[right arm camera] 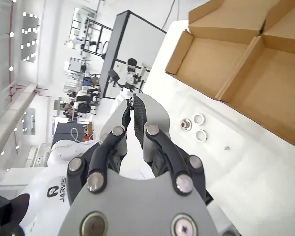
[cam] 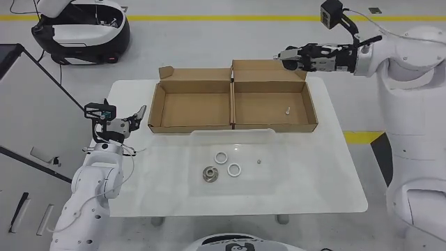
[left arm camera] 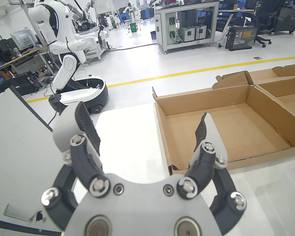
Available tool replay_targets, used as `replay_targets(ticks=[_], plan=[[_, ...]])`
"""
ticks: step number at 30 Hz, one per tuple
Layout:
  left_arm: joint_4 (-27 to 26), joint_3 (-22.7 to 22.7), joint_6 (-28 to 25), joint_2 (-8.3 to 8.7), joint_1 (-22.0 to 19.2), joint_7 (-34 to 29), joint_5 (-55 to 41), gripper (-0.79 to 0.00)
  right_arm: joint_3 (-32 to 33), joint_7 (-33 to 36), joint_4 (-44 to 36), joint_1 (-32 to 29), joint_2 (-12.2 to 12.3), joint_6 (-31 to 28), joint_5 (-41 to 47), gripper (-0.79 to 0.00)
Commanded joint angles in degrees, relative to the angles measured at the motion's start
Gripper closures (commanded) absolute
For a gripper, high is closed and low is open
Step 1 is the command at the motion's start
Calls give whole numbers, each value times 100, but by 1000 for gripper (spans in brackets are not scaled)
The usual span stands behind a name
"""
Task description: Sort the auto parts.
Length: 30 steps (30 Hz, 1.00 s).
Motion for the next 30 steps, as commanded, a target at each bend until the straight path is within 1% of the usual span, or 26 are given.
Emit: replay_targets(ticks=[1, 4, 6, 8, 14, 22, 30], plan=[[0, 0, 0, 0, 0, 0, 0, -785, -126, 50, 26, 72, 27, 108, -345, 0], [0, 0, 0, 0, 0, 0, 0, -785, -392, 167, 39, 213, 74, 285, -981, 0], [0, 0, 0, 0, 0, 0, 0, -785, -570, 279, 96, 315, 89, 401, -1226, 0], [0, 0, 0, 0, 0, 0, 0, -785, -774, 302, 228, 409, 98, 386, -1423, 0], [0, 0, 0, 0, 0, 0, 0, -785, -1420, 418, 680, 783, 105, 269, -1989, 0], [0, 0, 0, 0, 0, 0, 0, -785, -2225, 550, 1307, 1216, 39, 53, -2745, 0], [0, 0, 0, 0, 0, 0, 0, -785, -2890, 479, 1994, 1554, -124, -240, -2998, 0]])
